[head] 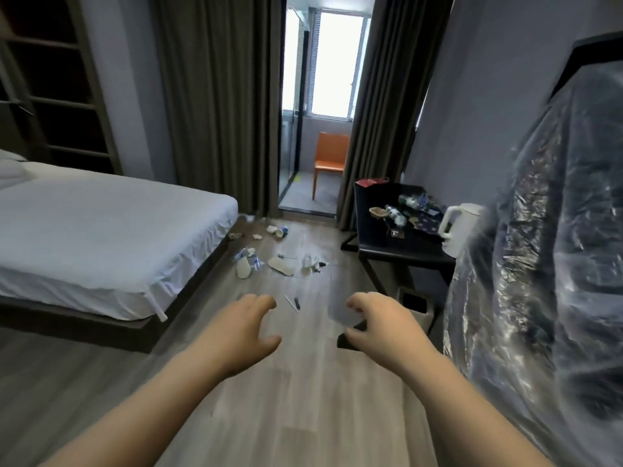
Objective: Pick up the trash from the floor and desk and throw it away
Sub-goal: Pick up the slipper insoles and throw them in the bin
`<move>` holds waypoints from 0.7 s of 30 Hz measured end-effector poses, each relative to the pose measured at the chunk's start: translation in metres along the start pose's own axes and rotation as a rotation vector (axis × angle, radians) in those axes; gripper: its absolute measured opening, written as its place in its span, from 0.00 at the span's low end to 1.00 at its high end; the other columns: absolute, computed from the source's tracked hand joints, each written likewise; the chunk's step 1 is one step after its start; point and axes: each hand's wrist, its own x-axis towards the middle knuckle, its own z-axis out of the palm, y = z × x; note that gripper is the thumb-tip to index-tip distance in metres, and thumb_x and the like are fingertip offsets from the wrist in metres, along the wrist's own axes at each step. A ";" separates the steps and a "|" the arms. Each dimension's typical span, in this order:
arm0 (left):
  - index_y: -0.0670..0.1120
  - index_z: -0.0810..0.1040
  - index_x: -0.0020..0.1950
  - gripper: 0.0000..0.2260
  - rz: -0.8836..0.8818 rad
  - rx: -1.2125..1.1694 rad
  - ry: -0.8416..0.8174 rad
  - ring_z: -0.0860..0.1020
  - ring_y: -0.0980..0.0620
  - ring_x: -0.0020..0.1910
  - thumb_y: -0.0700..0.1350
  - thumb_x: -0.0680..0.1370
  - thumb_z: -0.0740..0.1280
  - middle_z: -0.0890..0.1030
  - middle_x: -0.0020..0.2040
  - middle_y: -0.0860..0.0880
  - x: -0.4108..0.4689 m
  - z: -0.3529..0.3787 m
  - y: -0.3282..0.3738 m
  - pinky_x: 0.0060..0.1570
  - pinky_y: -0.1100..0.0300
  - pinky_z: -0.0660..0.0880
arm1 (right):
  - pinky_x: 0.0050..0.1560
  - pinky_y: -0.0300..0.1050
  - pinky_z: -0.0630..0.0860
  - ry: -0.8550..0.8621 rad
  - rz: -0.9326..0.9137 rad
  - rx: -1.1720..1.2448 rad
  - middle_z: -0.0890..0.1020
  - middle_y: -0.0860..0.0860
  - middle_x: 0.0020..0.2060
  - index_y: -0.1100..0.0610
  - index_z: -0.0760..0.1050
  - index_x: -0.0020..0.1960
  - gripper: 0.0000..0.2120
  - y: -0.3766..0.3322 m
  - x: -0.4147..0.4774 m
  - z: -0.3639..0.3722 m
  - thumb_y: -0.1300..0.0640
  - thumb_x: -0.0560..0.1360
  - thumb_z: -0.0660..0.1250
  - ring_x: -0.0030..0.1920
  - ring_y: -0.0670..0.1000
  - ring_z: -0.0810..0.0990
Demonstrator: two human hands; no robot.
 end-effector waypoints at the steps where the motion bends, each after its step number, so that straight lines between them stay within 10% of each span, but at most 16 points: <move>1: 0.53 0.67 0.69 0.24 -0.001 0.000 -0.001 0.73 0.54 0.61 0.57 0.75 0.66 0.73 0.64 0.52 0.018 -0.001 -0.008 0.59 0.59 0.72 | 0.54 0.45 0.74 0.003 -0.003 -0.001 0.77 0.47 0.58 0.49 0.71 0.65 0.21 0.002 0.021 0.003 0.50 0.73 0.64 0.57 0.48 0.77; 21: 0.53 0.67 0.70 0.25 0.011 -0.049 -0.087 0.73 0.55 0.61 0.57 0.75 0.65 0.72 0.64 0.54 0.392 -0.004 -0.183 0.60 0.60 0.71 | 0.50 0.39 0.70 -0.028 0.082 0.037 0.76 0.44 0.57 0.48 0.71 0.65 0.21 0.034 0.417 0.087 0.50 0.73 0.65 0.57 0.46 0.75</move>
